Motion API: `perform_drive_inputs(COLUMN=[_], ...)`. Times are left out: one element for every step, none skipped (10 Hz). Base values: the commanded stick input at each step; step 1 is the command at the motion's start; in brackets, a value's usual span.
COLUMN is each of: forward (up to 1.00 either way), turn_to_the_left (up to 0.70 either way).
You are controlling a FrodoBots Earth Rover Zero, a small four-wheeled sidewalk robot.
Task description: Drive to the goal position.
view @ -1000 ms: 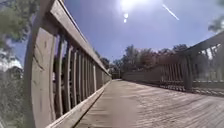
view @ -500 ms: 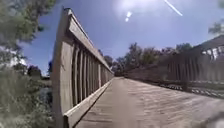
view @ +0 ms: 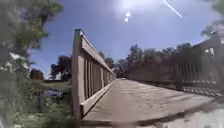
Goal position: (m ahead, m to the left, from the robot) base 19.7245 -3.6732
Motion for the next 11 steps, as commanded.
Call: perform_drive_inputs(forward=[-0.85, -0.85, -0.85, -0.85, -0.85, -0.85, -0.85, -0.85, -0.85, -0.85, -0.85], turn_to_the_left=[0.0, 0.0, 0.0, 0.0, 0.0, 0.0, 0.0, 0.0, 0.0, 0.0, 0.0])
